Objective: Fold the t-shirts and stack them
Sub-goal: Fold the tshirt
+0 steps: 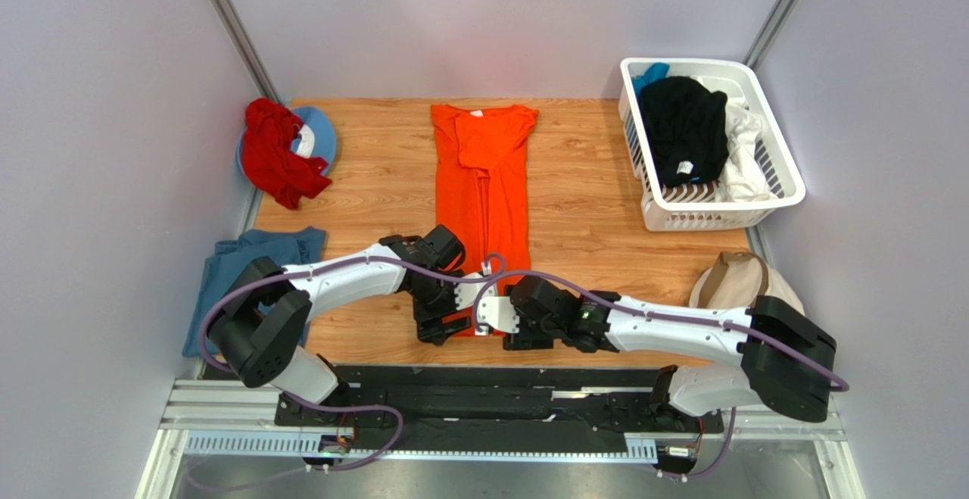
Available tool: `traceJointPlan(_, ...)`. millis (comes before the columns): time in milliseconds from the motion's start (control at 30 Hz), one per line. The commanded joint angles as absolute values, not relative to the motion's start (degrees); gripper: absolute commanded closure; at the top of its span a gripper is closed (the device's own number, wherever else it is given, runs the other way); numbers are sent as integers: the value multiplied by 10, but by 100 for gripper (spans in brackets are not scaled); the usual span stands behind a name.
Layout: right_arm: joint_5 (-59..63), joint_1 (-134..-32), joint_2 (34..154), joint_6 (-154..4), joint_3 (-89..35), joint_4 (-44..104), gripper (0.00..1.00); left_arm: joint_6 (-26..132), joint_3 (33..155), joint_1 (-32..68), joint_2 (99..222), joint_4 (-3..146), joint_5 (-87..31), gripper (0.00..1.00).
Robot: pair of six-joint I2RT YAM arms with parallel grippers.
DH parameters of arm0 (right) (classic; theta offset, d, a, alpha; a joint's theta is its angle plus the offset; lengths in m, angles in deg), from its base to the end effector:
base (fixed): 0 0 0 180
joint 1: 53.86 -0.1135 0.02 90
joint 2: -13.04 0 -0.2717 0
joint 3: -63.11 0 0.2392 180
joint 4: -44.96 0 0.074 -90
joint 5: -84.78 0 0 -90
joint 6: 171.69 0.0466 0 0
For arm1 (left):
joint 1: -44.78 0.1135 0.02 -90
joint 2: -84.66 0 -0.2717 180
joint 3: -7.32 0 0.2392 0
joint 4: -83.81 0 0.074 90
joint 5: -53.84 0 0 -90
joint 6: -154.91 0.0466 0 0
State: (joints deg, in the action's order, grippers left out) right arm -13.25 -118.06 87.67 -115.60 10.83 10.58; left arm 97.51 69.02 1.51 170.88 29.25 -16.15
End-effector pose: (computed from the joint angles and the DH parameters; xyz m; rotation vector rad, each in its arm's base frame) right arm 0.1082 0.2089 0.1841 -1.8880 1.7087 0.0262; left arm 0.1653 -0.1775 0.1697 1.8446 2.2860 -0.5420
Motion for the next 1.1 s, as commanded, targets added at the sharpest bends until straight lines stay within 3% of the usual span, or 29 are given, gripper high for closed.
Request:
traceJointPlan(0, -128, -1179, 863, -1160, 104, 127, 34, 966, 692, 0, 1731, 320, -176, 21)
traceJointPlan(133, -127, -1179, 855, -1161, 109, 121, 34, 960, 698, -7, 1752, 328, -184, 27)
traceJointPlan(300, -128, -1179, 846, -1167, 116, 116, 34, 955, 705, -14, 1769, 328, -197, 53)
traceJointPlan(500, -116, -1178, 844, -1168, 115, 108, 34, 958, 692, -16, 1765, 326, -215, 70)
traceJointPlan(1067, -70, -1179, 901, -1175, 103, 123, 34, 953, 691, -22, 1755, 318, -219, 75)
